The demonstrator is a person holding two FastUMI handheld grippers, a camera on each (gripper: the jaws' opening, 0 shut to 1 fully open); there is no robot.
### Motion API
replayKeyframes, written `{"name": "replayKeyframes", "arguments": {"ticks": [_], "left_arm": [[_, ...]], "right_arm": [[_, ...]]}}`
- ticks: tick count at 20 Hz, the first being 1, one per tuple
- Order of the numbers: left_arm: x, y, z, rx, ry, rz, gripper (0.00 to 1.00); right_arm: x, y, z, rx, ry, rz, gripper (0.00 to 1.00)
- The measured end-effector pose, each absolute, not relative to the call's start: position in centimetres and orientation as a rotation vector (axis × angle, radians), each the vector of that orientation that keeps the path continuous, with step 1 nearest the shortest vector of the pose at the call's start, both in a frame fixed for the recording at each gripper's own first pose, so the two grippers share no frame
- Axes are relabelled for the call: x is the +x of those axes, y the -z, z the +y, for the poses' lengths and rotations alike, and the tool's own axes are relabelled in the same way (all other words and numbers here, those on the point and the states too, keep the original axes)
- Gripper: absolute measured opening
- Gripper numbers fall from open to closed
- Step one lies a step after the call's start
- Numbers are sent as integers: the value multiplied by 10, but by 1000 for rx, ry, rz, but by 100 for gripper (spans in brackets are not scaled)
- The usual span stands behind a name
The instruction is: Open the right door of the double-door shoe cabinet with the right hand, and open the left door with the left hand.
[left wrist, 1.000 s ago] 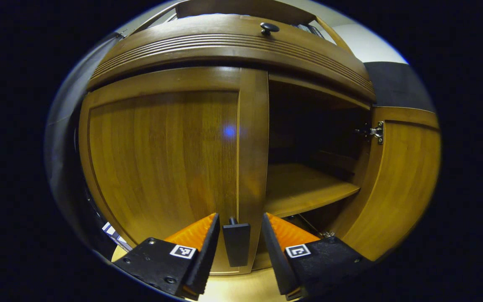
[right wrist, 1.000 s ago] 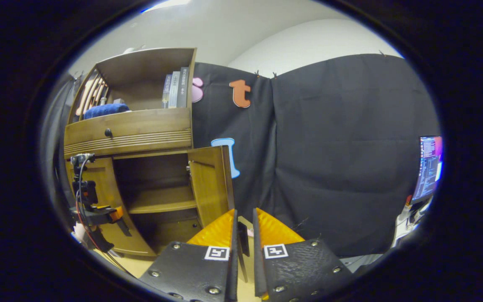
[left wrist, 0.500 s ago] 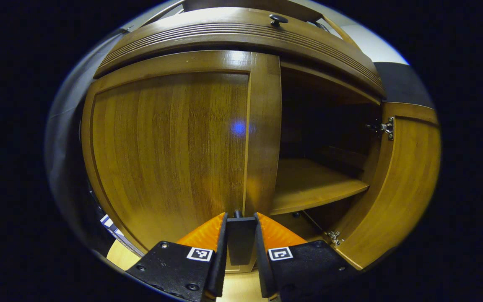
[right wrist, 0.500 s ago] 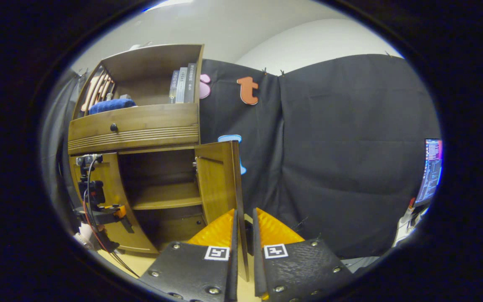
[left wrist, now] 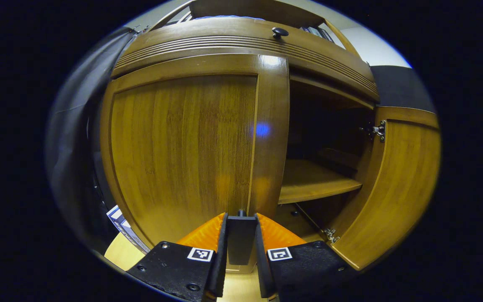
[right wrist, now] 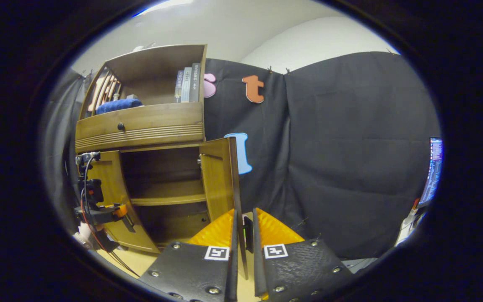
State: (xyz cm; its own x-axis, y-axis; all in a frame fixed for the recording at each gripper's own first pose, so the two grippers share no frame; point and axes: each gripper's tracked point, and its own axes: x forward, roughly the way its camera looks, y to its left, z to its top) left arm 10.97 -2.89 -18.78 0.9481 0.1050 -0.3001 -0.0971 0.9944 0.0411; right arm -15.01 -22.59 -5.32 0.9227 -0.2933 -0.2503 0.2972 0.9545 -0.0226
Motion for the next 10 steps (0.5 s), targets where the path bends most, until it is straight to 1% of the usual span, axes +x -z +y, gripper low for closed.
{"name": "replayKeyframes", "arguments": {"ticks": [4,5,6,7,9,10], "left_arm": [[109,185,-28,7,-121,299,33],[109,185,-28,2,-128,297,30],[108,184,-27,-4,-138,294,31],[109,182,-26,-10,-150,290,29],[110,181,-24,-17,-179,285,29],[111,178,-22,-16,-189,284,28]], "right_arm": [[-149,55,-226,28,254,265,16],[-148,57,-225,28,241,268,16],[-148,57,-224,28,227,271,16],[-149,57,-223,30,214,273,16],[-149,58,-222,33,192,276,16],[-150,59,-221,32,183,280,16]]}}
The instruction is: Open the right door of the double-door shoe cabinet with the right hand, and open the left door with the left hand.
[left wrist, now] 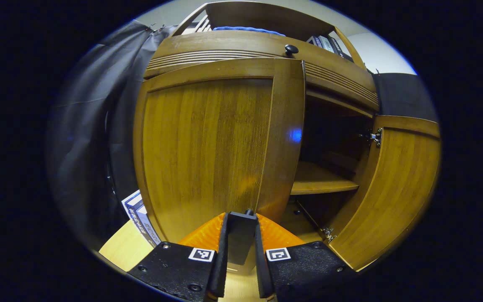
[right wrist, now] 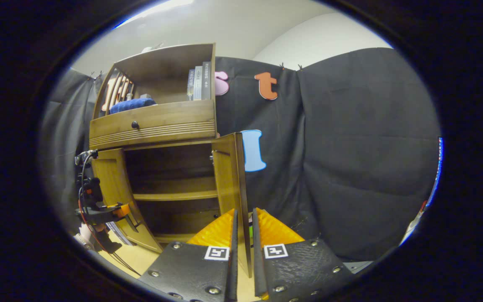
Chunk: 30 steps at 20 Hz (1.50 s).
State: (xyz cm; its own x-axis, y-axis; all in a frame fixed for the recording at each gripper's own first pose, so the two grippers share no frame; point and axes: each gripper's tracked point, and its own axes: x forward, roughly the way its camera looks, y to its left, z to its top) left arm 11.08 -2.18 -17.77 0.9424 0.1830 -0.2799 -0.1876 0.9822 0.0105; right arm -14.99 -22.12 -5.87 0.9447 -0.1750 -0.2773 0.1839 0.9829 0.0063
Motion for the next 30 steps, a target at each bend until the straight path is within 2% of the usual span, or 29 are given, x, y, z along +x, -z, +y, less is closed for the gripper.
{"name": "replayKeyframes", "arguments": {"ticks": [1,4,5,8,9,11,12,21,23,27,28,30], "left_arm": [[110,177,-21,-18,-200,283,31],[110,174,-19,-38,-240,279,28],[110,174,-17,-39,-253,276,31],[111,172,-14,-42,-281,266,28],[112,172,-14,-45,-289,263,30],[112,172,-12,-46,-305,258,28],[112,172,-12,-47,-314,254,31],[86,165,0,-60,-384,235,18],[81,163,5,-58,-404,232,20],[66,160,16,-50,-453,228,17],[63,159,18,-50,-460,228,19],[57,157,23,-50,-480,227,17]], "right_arm": [[-151,60,-222,32,174,283,16],[-157,62,-223,35,155,293,16],[-157,62,-225,38,152,295,16],[-163,64,-227,42,141,304,16],[-165,66,-228,41,138,308,16],[-167,66,-229,42,130,313,16],[-168,66,-229,43,125,315,16],[-169,70,-227,37,72,333,16],[-169,73,-225,41,58,339,16],[-168,81,-222,47,31,355,16],[-166,83,-221,50,24,357,16],[-164,85,-219,56,10,361,16]]}}
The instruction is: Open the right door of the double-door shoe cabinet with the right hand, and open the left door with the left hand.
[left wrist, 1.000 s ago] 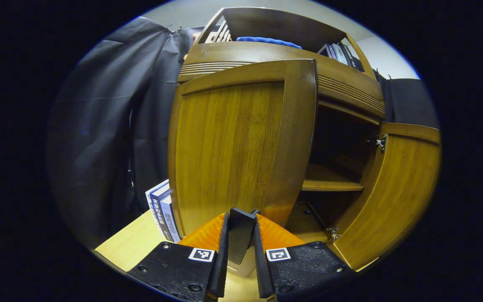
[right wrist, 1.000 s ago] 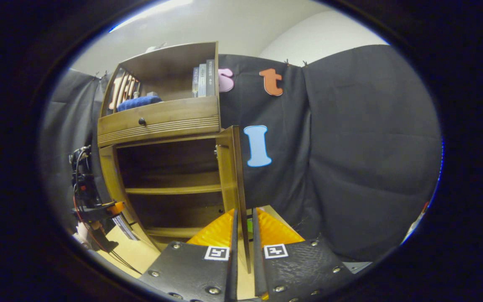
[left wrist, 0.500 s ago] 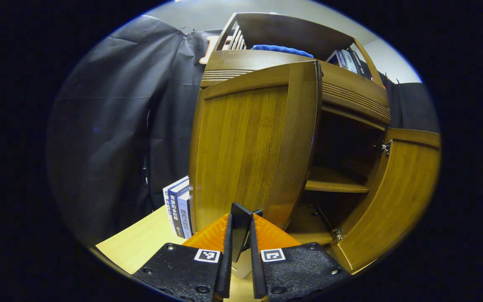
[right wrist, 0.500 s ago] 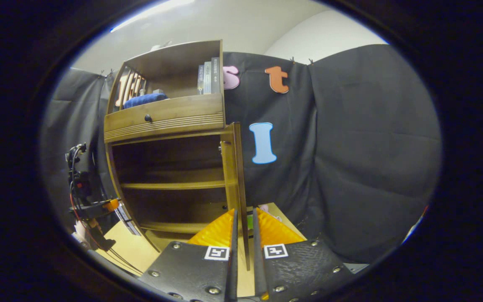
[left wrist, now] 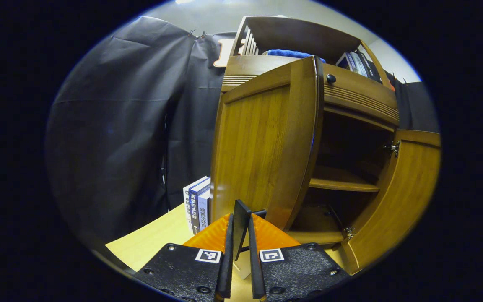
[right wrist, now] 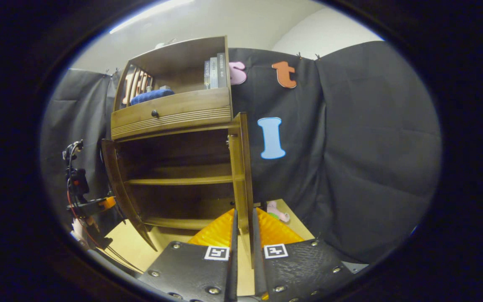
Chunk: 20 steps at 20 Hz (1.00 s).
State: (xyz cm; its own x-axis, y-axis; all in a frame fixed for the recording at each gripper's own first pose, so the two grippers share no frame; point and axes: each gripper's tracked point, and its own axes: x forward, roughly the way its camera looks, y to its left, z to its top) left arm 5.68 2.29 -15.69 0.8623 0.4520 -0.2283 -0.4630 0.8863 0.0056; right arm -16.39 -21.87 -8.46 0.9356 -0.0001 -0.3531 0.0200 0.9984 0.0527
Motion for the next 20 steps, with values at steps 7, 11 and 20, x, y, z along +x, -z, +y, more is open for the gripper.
{"name": "replayKeyframes", "arguments": {"ticks": [7,11,20], "left_arm": [[38,152,45,-40,-562,216,17],[25,149,62,-33,-619,208,17],[1,146,97,-43,-675,219,5]], "right_arm": [[-156,92,-214,67,-31,366,16],[-153,92,-213,70,-52,364,16],[-143,98,-196,84,-100,373,16]]}}
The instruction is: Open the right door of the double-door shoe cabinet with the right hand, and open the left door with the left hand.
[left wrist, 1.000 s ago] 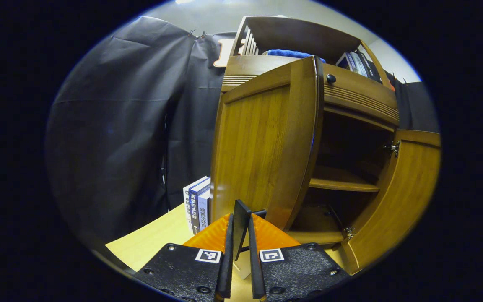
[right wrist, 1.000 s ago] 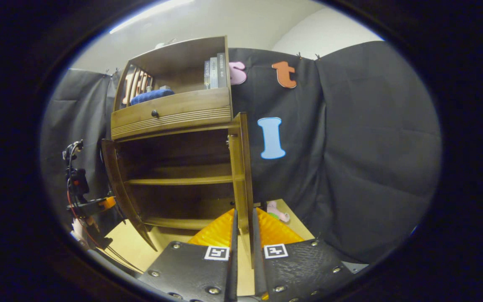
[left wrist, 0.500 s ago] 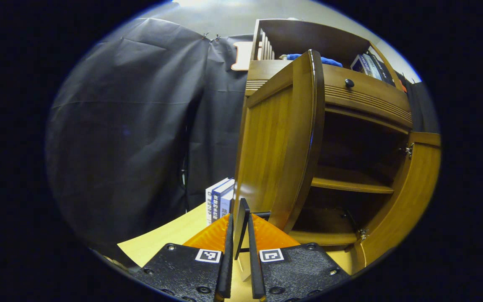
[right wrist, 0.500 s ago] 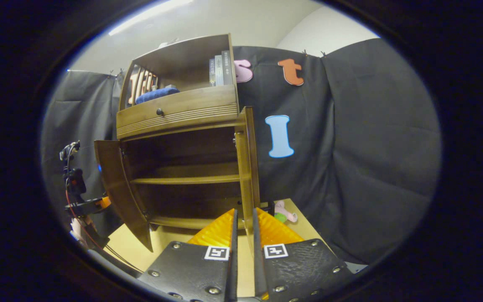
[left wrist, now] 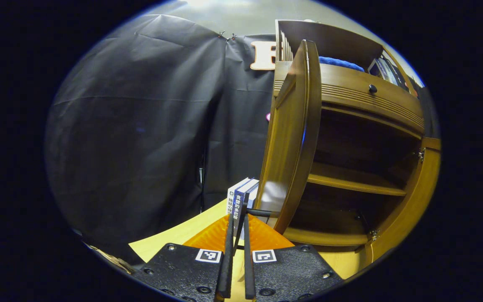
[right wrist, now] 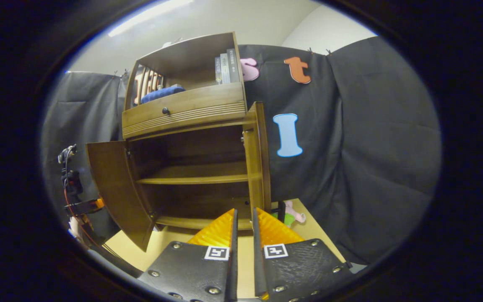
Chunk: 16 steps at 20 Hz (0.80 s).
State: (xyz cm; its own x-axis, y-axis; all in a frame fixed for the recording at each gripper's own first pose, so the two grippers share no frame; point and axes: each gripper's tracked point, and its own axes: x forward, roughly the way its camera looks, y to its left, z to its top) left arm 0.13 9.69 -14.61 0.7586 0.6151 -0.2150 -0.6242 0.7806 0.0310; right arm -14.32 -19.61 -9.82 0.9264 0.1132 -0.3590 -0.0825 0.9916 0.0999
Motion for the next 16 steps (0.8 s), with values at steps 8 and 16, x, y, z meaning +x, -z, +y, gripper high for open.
{"name": "replayKeyframes", "arguments": {"ticks": [8,16], "left_arm": [[-13,147,107,-35,-700,233,4],[-26,141,116,8,-744,226,13]], "right_arm": [[-144,103,-188,91,-122,382,16],[-144,108,-190,105,-122,389,16]]}}
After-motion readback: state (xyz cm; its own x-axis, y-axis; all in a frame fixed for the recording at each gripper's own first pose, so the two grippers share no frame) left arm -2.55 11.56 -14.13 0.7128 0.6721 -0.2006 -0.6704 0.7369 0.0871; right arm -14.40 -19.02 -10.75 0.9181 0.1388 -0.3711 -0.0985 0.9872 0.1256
